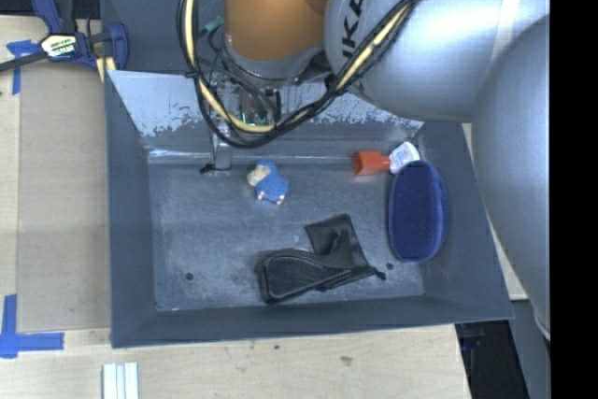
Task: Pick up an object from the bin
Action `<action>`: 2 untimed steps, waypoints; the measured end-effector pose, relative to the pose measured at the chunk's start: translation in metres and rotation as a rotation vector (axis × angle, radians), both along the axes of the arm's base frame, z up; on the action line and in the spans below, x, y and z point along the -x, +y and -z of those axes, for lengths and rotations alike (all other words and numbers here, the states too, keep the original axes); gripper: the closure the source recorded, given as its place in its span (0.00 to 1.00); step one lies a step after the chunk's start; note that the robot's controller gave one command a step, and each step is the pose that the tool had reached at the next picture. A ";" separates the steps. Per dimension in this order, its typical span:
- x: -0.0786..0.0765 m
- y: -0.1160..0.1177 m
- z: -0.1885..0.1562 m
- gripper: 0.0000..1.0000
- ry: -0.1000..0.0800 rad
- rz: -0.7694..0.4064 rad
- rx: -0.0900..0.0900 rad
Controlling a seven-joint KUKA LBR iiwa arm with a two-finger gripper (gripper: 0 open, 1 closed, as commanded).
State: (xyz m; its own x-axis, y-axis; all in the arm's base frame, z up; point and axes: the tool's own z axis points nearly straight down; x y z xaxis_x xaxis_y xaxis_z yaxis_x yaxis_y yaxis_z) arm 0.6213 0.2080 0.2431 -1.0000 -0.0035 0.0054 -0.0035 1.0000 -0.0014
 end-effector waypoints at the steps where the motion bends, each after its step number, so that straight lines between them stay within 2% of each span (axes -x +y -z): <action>1: -0.002 -0.048 0.177 0.00 0.001 0.210 0.001; 2: -0.007 -0.135 0.141 0.00 -0.009 0.138 0.003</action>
Offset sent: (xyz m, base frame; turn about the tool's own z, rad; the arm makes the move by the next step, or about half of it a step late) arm 0.0037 -0.0465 -0.1731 0.2112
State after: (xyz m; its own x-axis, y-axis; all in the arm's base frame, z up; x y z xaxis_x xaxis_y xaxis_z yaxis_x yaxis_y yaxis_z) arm 0.6285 0.0727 0.1024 -0.9910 0.1340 -0.0039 0.1340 0.9910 -0.0042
